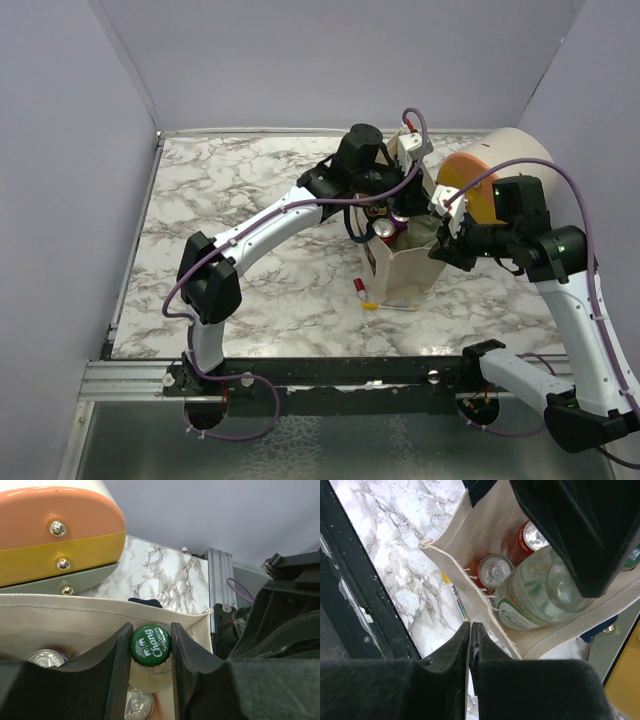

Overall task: Place the beverage into the canvas bag
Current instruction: Place the drink in the canvas bag.

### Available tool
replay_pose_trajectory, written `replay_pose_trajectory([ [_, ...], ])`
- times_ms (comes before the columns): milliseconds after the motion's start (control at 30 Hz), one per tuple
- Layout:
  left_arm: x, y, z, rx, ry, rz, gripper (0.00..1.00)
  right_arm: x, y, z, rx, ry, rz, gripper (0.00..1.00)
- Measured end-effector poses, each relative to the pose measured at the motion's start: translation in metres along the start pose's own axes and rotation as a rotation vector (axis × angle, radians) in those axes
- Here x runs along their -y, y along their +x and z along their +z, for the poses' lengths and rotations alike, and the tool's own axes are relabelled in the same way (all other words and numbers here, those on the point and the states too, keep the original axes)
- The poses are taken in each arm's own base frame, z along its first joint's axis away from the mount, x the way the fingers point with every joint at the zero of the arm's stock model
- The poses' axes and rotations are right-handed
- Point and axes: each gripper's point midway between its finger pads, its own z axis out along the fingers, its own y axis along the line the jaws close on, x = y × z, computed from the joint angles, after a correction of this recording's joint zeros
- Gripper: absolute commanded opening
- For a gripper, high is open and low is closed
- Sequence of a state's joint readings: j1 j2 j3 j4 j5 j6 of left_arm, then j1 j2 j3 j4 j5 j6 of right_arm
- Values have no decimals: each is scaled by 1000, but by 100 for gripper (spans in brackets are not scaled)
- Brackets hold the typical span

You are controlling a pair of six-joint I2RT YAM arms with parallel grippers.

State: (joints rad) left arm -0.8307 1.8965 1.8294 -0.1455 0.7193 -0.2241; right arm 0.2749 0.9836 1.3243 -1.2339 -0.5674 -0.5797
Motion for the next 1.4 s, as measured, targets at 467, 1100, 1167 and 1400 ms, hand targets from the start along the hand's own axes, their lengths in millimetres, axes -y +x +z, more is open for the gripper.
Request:
replay_pose_trajectory([
  [467, 0, 24, 7, -5, 53, 1, 0, 0, -2, -3, 4, 6, -20, 42],
  [1100, -3, 48, 10, -13, 78, 6, 0, 4, 20, 13, -53, -32, -105, 27],
  [1167, -3, 48, 11, -10, 82, 9, 0, 4, 20, 14, -53, -32, -109, 16],
  [1400, 0, 54, 12, -8, 111, 43, 0, 5, 20, 14, -52, -27, -96, 1],
])
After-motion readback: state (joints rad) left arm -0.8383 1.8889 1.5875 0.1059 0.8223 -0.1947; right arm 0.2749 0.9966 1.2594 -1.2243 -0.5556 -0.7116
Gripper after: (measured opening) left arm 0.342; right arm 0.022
